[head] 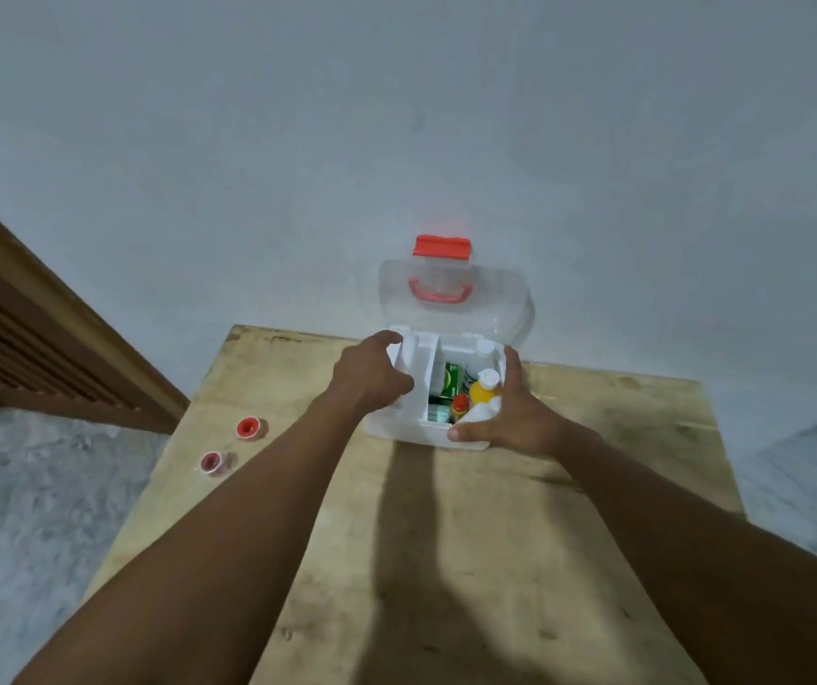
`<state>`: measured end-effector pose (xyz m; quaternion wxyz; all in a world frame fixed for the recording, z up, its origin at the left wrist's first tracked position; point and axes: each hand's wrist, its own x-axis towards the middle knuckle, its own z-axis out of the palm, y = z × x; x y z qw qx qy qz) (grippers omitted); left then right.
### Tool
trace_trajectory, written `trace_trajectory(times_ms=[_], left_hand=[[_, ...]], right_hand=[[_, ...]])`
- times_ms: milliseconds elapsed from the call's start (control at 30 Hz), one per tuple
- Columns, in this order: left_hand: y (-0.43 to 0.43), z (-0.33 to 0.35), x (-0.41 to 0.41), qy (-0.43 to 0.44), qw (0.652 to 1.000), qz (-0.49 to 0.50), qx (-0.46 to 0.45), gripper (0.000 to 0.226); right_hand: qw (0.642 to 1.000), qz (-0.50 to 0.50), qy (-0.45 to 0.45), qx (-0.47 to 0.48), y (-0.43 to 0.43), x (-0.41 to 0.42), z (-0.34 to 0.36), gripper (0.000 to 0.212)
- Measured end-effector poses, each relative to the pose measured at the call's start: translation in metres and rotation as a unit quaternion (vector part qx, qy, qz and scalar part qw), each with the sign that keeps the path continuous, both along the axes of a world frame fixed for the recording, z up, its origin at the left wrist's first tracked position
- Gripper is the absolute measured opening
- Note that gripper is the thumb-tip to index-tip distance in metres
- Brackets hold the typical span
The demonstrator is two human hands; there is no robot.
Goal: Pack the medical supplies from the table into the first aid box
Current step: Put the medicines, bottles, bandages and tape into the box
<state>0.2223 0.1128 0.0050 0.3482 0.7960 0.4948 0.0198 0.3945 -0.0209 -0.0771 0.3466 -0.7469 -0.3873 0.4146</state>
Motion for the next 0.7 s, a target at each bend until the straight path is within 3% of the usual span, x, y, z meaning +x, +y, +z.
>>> trace_trajectory(times_ms=[200,567,700], left_hand=[[0.001,-0.022,0.011,0.031,0.997,-0.066,0.014,0.064],[-0.01,-0.029,0.002,0.025,0.995,-0.064,0.067,0.069],[-0.034,-0.029,-0.033,-0.043,0.99,-0.026,0.132,0.047]], right_hand=[[1.0,-0.012,-0.019,-0.001,0.002,-0.001,0.001,0.152],[1.0,0.002,-0.001,-0.005,0.002,0.006,-0.01,0.155],[1.0,0.005,-0.004,-0.003,0.001,0.004,-0.003,0.15]])
